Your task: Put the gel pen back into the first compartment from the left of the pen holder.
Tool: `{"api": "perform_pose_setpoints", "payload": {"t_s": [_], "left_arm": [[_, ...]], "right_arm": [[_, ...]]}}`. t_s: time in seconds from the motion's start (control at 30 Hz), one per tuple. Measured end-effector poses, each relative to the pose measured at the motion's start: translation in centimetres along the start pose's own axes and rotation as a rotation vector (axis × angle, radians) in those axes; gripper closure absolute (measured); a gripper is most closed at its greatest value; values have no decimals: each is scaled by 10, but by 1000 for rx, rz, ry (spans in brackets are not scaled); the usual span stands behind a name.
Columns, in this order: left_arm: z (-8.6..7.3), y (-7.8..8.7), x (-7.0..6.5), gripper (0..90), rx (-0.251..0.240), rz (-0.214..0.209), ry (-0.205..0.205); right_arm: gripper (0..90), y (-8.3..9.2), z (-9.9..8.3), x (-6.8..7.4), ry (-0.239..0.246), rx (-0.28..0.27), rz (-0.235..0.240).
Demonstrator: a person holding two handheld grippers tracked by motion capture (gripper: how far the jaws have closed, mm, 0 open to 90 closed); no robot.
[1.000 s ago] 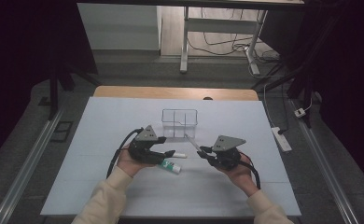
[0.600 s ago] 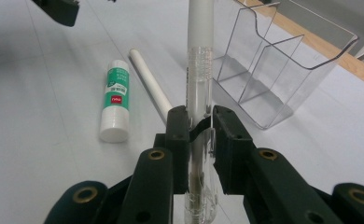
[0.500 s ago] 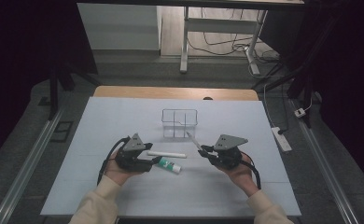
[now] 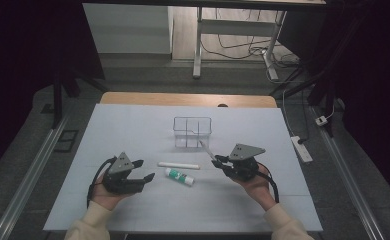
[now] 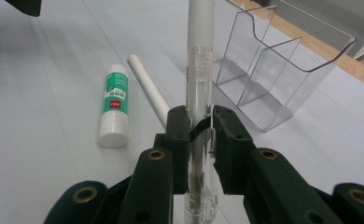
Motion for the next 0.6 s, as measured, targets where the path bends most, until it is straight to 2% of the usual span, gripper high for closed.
{"api": "perform_pose_setpoints", "payload": {"t_s": [0.2,0.4,0.6], "left_arm": [[-7,1,1,354,12,3,7],[-13,1,3,352,24,4,16],[-14,2,5,351,26,4,18]], "right_arm": [[761,-1,2,-1,-2,-10,-4],[762,0,6,-3,-25,-48,-13],[761,-3,10,-5,-39,-61,-17]]}}
Point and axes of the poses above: each handheld gripper's, and its own axes: y roughly backward along the jaws, z roughly out of its top, x roughly to its left, the point moved 2 cm from there along -y, roughly forward along the jaws, and after that the axes turned 3 degrees about -x, right-handed, at the moved point
